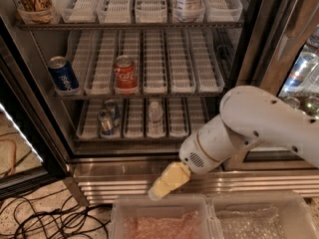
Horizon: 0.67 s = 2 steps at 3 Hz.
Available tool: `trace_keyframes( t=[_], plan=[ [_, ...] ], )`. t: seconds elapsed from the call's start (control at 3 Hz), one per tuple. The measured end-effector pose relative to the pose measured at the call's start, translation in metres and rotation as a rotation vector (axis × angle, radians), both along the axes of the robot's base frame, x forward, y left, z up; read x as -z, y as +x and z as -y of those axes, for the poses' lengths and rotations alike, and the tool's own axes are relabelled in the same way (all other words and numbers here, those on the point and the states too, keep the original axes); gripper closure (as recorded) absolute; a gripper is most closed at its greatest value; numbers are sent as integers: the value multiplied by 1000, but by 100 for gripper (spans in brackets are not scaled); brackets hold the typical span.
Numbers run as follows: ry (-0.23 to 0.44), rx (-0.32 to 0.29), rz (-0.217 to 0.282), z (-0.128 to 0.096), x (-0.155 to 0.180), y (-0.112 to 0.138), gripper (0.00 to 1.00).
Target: Pick redbull can from bottom shelf of fridge
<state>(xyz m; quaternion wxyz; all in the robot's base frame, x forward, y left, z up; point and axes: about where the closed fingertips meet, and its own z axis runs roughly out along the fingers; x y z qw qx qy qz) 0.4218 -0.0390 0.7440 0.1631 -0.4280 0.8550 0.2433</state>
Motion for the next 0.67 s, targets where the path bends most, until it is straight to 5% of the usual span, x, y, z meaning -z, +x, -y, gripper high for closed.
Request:
trace_keyframes(
  t=[0.33,0.67],
  plan=[
    [61,50,-10,-39,29,15,0],
    [43,147,-16,-81,49,42,0]
  ],
)
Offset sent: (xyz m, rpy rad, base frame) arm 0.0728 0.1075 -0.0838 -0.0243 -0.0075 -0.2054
